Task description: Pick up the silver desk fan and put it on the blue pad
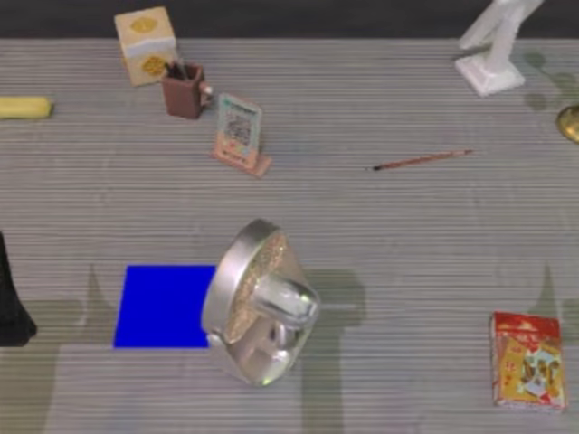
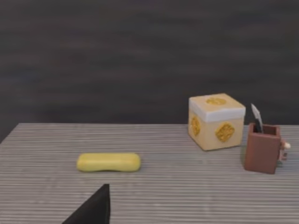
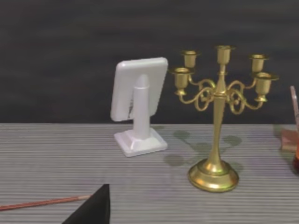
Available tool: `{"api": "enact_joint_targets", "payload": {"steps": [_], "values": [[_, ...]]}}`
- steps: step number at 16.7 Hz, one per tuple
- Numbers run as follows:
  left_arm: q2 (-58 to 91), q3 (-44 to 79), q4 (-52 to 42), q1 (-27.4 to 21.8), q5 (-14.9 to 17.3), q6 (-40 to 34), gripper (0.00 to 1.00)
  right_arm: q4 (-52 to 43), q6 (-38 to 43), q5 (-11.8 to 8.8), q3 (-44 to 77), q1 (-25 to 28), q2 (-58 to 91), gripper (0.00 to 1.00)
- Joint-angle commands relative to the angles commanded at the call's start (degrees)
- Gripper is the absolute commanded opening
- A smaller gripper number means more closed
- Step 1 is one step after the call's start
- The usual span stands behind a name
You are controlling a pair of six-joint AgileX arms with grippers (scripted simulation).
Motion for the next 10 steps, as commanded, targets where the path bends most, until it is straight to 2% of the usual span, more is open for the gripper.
{"api": "enact_joint_targets", "payload": {"steps": [5, 10], "values": [[3.56, 3.51, -3.41, -1.65, 0.09, -0.29, 1.0, 0.0, 0.0, 0.0, 0.0, 0.0, 0.0, 1.0], [21.59, 20.62, -17.97, -8.44, 0.04, -1.97, 1.0, 0.0, 0.0, 0.0, 0.0, 0.0, 0.0, 1.0]]}}
